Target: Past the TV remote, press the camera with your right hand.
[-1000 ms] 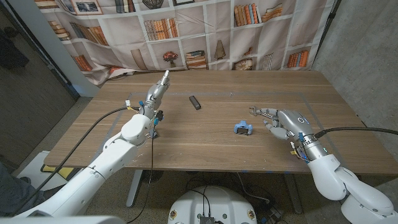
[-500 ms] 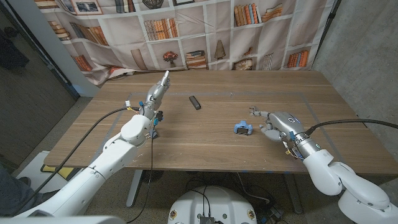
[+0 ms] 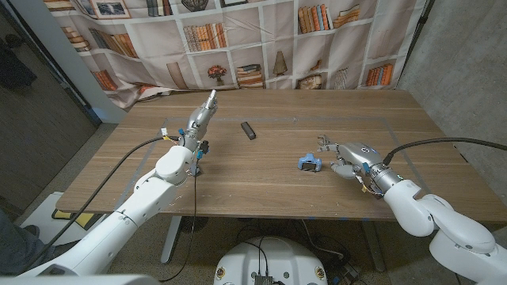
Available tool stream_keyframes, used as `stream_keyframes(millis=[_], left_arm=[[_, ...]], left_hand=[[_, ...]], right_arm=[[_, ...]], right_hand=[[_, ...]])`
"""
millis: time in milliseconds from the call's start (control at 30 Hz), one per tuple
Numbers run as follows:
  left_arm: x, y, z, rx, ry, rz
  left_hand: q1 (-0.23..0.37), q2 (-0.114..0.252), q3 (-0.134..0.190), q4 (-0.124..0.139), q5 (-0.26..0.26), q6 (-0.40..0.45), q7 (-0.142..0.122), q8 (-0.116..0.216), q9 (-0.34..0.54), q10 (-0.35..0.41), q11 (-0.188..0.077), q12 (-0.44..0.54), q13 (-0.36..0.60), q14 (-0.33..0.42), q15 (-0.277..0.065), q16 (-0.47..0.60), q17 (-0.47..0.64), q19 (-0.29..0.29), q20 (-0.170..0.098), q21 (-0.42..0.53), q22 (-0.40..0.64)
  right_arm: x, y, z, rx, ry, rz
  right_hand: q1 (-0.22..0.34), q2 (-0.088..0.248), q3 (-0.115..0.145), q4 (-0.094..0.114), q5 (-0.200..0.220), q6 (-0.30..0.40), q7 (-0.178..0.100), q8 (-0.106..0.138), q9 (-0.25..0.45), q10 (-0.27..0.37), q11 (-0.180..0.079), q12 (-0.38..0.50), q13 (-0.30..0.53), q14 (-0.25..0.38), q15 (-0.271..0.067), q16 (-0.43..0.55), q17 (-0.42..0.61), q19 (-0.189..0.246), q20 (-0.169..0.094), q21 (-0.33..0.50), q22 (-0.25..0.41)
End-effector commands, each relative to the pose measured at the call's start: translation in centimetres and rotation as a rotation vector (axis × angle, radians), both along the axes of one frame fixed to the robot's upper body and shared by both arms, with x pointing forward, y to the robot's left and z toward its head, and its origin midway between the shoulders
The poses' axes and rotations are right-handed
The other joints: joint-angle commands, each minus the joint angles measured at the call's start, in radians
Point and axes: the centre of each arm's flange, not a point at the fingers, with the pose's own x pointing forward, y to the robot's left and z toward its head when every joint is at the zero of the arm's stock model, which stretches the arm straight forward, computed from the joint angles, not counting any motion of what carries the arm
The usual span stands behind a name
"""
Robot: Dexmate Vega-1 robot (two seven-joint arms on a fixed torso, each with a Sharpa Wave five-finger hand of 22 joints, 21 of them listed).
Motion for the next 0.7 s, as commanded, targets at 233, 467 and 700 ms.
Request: stream_keyframes(millis=[233,467,700], left_arm=[[0.32,0.35,-0.03,-0.01,0.016,0.021],[0.5,0.59,-0.13,-0.019,0.011,0.019],[0.68,0.76,-0.18,-0.02,0.013,0.017]], left_hand=[[0.005,-0.004,-0.001,-0.003,-0.005,0.01,0.0,-0.005,0.004,0.009,-0.004,-0.001,0.003,0.007,0.001,-0.001,0.003,0.014,-0.001,0.001,0.001],[0.007,-0.003,0.0,-0.003,-0.006,0.01,0.0,-0.006,0.004,0.01,-0.003,-0.001,0.003,0.007,0.003,-0.002,0.003,0.013,-0.001,0.0,0.001],[0.008,-0.003,0.0,-0.003,-0.007,0.011,-0.001,-0.006,0.004,0.01,-0.002,-0.002,0.004,0.007,0.001,-0.002,0.003,0.014,-0.001,0.0,0.001]], right_arm=[[0.9,-0.06,-0.17,-0.012,0.062,-0.044],[0.91,0.34,-0.25,-0.02,0.059,-0.034],[1.36,0.39,-0.31,-0.022,0.076,-0.038]], right_hand=[[-0.005,-0.006,-0.002,0.003,0.017,0.017,-0.003,0.001,0.0,0.003,0.0,0.023,-0.025,-0.013,0.001,0.017,0.017,-0.005,-0.005,-0.008,-0.076],[0.003,-0.012,-0.001,0.001,0.018,0.013,-0.003,-0.002,0.001,0.001,-0.001,0.038,-0.038,-0.003,0.001,0.023,0.016,-0.006,-0.004,0.008,-0.093],[0.003,-0.01,0.0,0.004,0.019,0.037,-0.004,0.006,0.002,0.004,-0.001,0.048,-0.045,-0.005,0.001,0.022,0.013,-0.011,-0.004,0.016,-0.105]])
